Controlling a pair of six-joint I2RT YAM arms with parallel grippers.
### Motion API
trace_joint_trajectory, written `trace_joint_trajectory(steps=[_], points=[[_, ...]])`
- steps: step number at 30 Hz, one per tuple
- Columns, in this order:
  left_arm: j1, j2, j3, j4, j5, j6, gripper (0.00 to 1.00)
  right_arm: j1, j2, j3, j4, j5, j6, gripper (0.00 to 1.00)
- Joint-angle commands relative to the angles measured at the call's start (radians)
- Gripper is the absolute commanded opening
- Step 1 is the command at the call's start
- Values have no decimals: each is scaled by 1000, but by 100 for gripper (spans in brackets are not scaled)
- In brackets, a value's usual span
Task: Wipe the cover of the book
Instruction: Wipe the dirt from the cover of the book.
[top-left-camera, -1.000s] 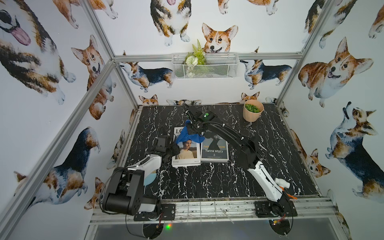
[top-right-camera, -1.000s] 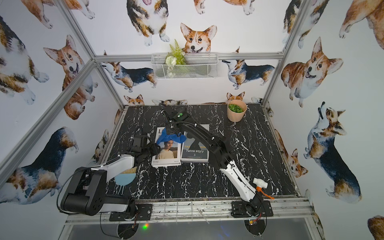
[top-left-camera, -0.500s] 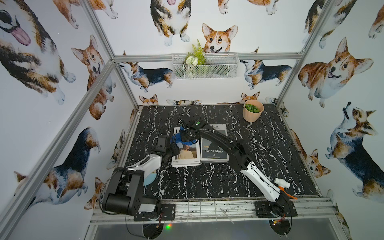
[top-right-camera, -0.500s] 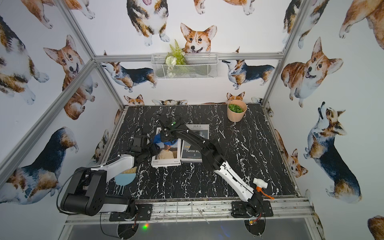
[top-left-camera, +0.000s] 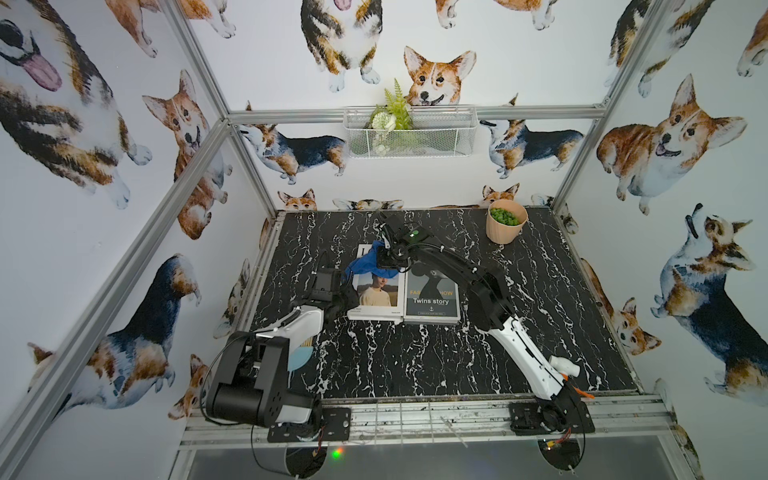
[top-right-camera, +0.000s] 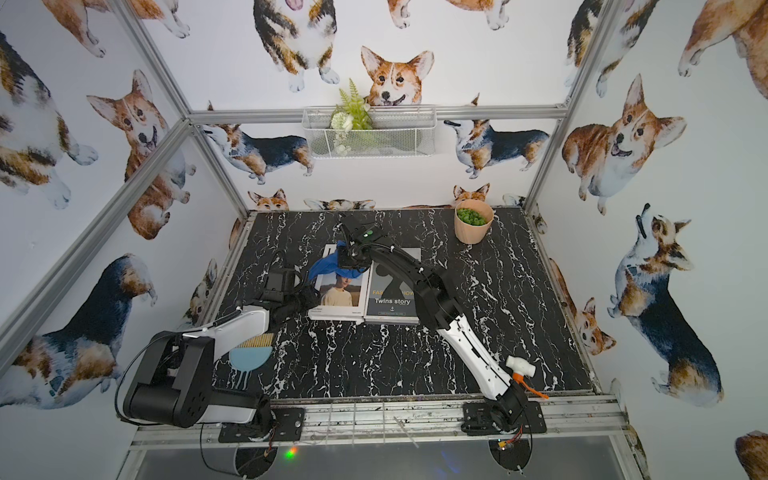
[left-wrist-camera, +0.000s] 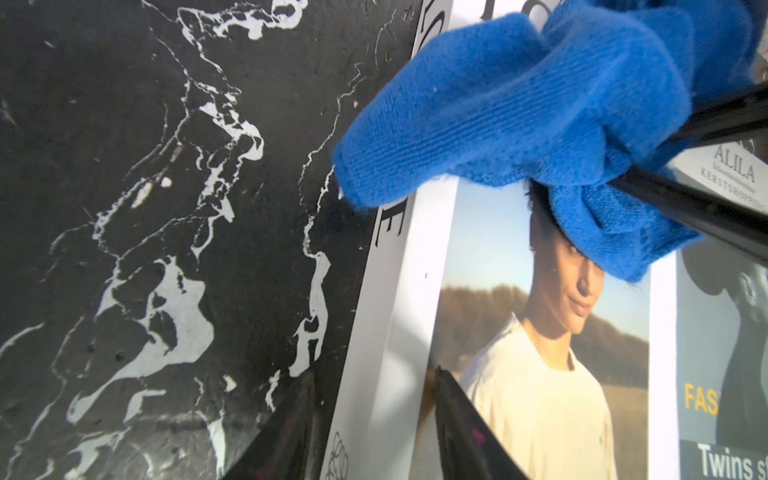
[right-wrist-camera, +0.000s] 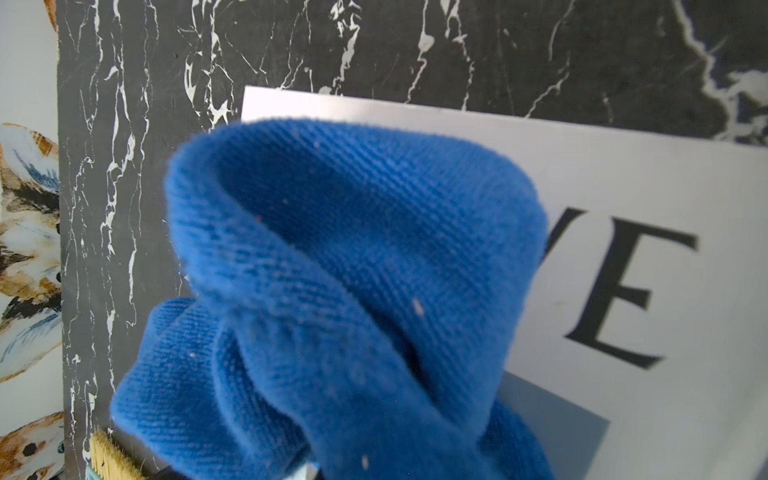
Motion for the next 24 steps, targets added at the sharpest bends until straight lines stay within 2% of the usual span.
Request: trace_joint_trajectory(steps=[1,4,10,16,20,22,24], points=[[3,11,1,-81,-13,4,44,9,-26,-54,-156,77,19,0],[3,23,-2,-66,11,3,25,14,-55,-52,-157,61,1,0],[3,54,-1,-60,20,-15,11,2,-132,-48,-187,86,-45,0],[3,80,14,-81,17,-17,11,-34,-183,-58,-179,178,-82,0],[3,82,28,-99,17,-6,13,-68,-150,-13,-129,140,-76,0],[3,73,41,-116,17,11,20,-73,-127,43,-113,140,-82,0],[3,55,52,-132,10,22,36,-73,-120,74,-71,128,-97,0]])
